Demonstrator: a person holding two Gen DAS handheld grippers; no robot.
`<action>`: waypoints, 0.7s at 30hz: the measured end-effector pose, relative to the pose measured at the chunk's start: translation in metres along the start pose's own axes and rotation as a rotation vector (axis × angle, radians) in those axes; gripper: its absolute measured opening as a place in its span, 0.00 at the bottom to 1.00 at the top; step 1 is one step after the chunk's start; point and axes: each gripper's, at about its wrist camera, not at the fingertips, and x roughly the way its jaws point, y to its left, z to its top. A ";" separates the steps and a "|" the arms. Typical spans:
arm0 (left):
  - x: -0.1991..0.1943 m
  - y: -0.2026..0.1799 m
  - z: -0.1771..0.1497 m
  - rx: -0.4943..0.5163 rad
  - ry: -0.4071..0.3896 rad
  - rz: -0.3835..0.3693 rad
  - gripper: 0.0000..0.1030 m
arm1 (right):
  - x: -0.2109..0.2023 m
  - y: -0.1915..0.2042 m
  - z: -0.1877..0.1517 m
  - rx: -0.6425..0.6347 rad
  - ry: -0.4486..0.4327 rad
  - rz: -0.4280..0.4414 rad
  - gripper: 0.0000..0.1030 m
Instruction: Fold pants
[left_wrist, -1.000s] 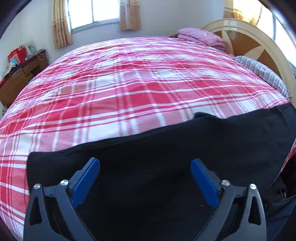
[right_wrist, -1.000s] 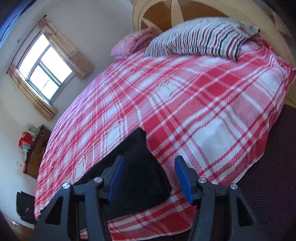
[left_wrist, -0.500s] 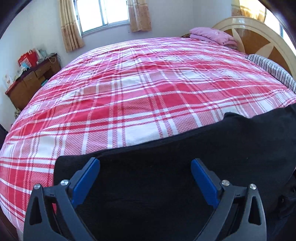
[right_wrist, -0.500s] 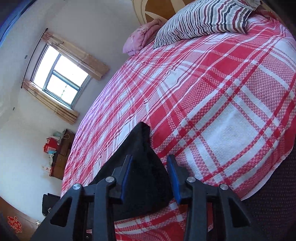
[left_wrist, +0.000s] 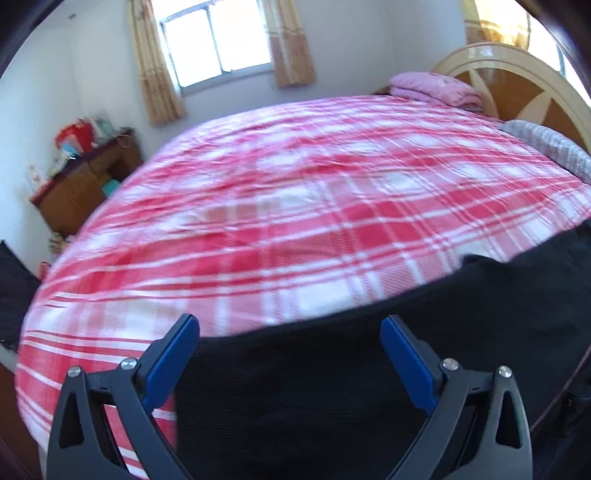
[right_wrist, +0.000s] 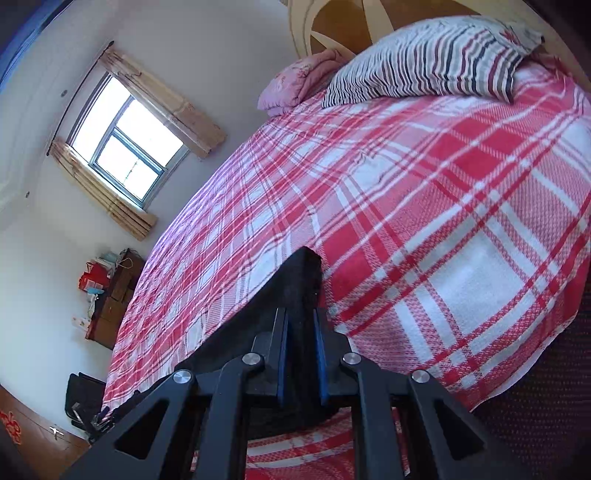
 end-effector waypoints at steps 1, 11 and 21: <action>0.001 0.007 0.001 -0.014 0.001 0.019 0.98 | -0.001 0.003 0.000 -0.003 -0.004 -0.001 0.12; 0.026 0.050 -0.020 -0.215 0.095 -0.029 0.98 | -0.012 0.049 -0.002 -0.111 -0.038 0.000 0.12; 0.039 0.046 -0.031 -0.194 0.143 -0.061 1.00 | -0.020 0.112 -0.024 -0.241 -0.040 0.055 0.12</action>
